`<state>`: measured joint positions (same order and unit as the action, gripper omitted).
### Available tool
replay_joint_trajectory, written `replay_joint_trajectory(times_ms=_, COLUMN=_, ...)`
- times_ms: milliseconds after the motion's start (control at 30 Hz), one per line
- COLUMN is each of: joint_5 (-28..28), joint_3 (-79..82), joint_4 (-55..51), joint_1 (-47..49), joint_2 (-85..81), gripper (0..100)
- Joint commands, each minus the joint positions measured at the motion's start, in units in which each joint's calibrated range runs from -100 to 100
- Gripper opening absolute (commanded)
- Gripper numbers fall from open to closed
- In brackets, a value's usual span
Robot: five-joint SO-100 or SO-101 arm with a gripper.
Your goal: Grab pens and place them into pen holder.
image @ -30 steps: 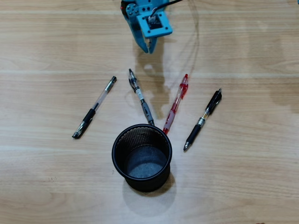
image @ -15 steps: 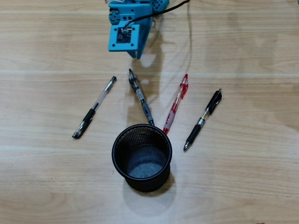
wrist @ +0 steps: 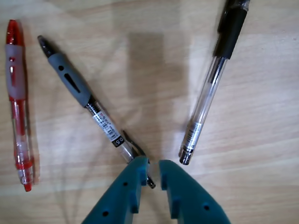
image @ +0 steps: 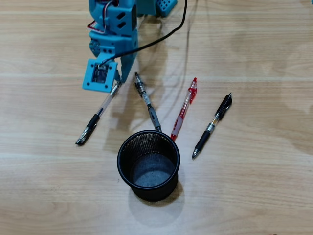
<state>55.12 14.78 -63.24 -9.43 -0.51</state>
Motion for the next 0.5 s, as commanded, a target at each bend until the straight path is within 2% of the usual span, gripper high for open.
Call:
replay_joint_trajectory(times_ms=0, joint_5=-0.13, joint_3=-5.09, joint_4=-0.26, joint_1=-1.06, joint_2=2.57, gripper=15)
replay_joint_trajectory(times_ms=467, joint_5=0.03, joint_3=-19.24, joint_4=0.34, joint_1=-2.97, joint_2=17.85, gripper=23)
